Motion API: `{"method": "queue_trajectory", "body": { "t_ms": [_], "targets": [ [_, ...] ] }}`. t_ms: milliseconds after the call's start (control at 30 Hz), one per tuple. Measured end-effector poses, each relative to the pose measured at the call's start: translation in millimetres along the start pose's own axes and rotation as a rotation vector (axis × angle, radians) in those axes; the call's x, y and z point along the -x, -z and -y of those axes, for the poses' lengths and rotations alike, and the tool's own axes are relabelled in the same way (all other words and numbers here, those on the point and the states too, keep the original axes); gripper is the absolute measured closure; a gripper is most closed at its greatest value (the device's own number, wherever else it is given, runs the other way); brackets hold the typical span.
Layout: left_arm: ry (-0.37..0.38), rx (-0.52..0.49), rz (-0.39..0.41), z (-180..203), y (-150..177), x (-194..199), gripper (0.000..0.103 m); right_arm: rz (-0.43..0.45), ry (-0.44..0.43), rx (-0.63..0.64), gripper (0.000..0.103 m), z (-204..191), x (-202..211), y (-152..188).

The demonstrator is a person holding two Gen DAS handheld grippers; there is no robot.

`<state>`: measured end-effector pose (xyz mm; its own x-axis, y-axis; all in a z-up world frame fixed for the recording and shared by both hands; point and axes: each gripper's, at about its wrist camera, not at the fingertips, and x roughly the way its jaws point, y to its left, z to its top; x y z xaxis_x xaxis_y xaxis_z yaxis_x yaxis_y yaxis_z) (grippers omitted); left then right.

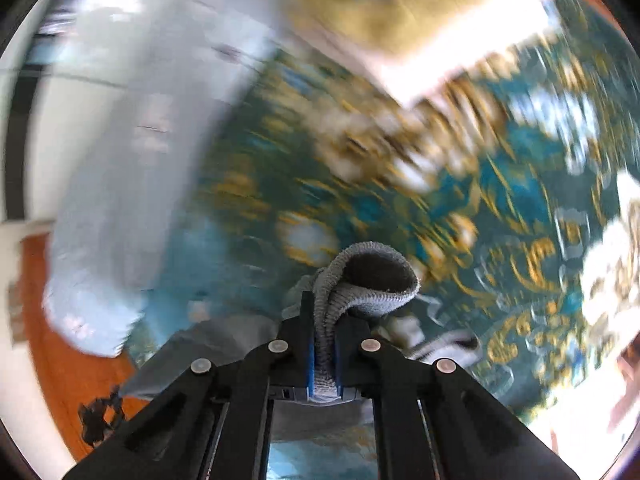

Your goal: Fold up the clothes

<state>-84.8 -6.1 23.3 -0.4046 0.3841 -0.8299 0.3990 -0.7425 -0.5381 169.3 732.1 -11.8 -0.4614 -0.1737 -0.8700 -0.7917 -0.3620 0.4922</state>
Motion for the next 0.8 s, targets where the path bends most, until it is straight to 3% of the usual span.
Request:
{"method": "queue_trajectory", "body": {
  "t_ms": [67,133,233,367,500,567,700,800],
  "targets": [
    [-0.06,-0.039,0.027,-16.6,7.0,11.3,0.096,0.045,0.072,0.089,0.096,-9.3,9.4,10.2],
    [-0.161,-0.033,0.002,-44.4,16.6,3.1,0.095,-0.007,0.226,0.155,0.096,2.1,-12.7,20.2],
    [-0.355,0.118,-0.149,-111.9,46.3,-53.5,0.096,-0.147,0.321,0.024,0.096,50.8,-68.0,32.1],
    [-0.481,0.237,-0.234,-158.4,76.2,-82.7,0.095,-0.207,0.38,-0.123,0.096,89.8,-92.8,45.2],
    [-0.494,0.311,-0.257,-179.7,86.0,-84.6,0.093,-0.193,0.379,-0.114,0.091,89.1,-77.3,39.5],
    [-0.48,0.357,-0.27,-185.9,84.7,-81.3,0.092,-0.172,0.367,-0.131,0.083,87.3,-65.5,33.5],
    [-0.434,0.461,-0.262,-190.2,84.8,-70.0,0.089,-0.082,0.434,-0.096,0.071,69.5,-46.4,20.8],
    [-0.433,0.493,-0.242,-186.9,88.1,-60.8,0.073,-0.068,0.375,-0.132,0.071,59.7,-51.4,19.0]
  ]
}}
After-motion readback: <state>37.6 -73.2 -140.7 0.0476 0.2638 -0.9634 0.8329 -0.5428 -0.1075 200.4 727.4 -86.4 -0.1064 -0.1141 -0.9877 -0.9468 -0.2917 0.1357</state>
